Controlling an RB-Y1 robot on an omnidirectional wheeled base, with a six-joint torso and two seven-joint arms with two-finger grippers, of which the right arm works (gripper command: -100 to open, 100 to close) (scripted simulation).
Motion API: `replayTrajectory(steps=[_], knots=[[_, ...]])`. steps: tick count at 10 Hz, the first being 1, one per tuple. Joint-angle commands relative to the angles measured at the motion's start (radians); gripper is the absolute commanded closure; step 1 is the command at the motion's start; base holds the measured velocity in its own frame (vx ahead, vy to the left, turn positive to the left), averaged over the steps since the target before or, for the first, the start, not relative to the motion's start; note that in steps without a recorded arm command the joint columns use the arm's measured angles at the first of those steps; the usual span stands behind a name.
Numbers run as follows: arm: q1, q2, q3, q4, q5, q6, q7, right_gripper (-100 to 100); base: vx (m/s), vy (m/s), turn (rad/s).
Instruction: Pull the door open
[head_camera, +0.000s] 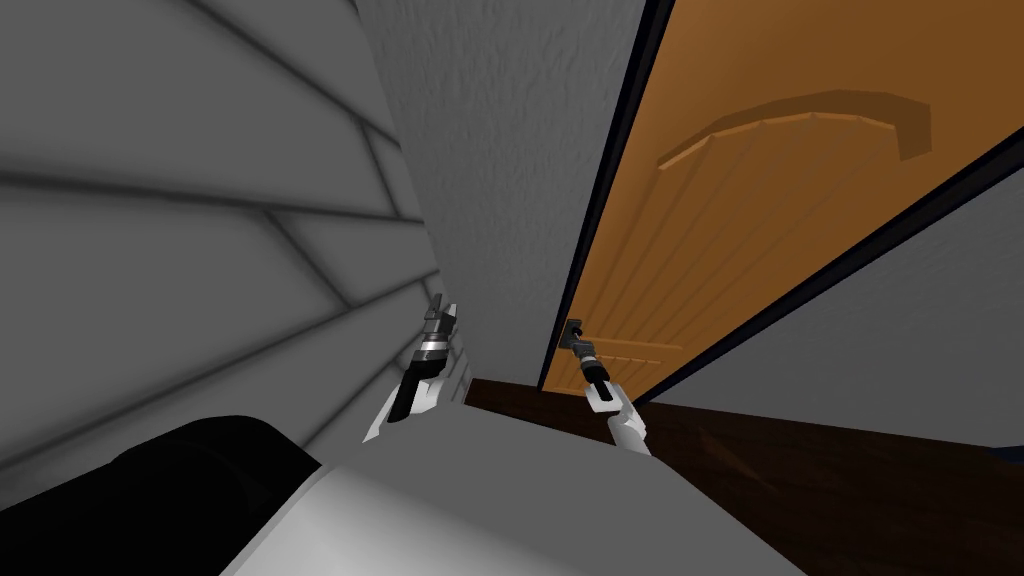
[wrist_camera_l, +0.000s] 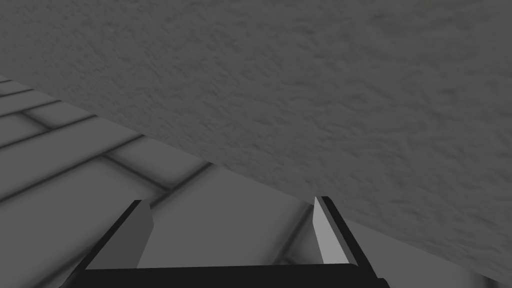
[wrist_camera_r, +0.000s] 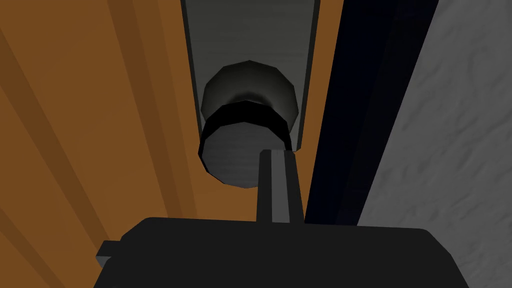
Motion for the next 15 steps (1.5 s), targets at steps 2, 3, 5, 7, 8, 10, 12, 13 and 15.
replayTrajectory(steps=[2,3,5,7,8,10,12,13,15], knots=[[-0.003,-0.001,0.002,-0.007,0.0,0.005,-0.001,-100,-0.13,-0.028,0.013],[-0.005,-0.002,0.002,-0.012,0.0,0.008,-0.002,-100,-0.168,-0.038,-0.006],[-0.008,-0.004,0.005,-0.021,0.001,0.015,-0.004,-100,-0.183,-0.032,-0.022],[-0.011,-0.005,0.006,-0.028,0.001,0.021,-0.006,-100,-0.209,-0.026,-0.028],[-0.012,-0.005,0.007,-0.031,0.001,0.023,-0.006,-100,-0.206,-0.025,-0.022],[-0.012,-0.011,-0.002,-0.024,-0.003,0.016,-0.007,-100,-0.004,-0.004,0.02],[-0.011,-0.017,-0.011,-0.02,-0.006,0.01,-0.008,-100,0.159,0.027,0.061],[-0.01,-0.023,-0.018,-0.016,-0.009,0.005,-0.009,-100,0.215,0.034,0.056],[-0.009,-0.033,-0.032,-0.009,-0.015,-0.004,-0.01,-100,0.228,0.039,0.068]])
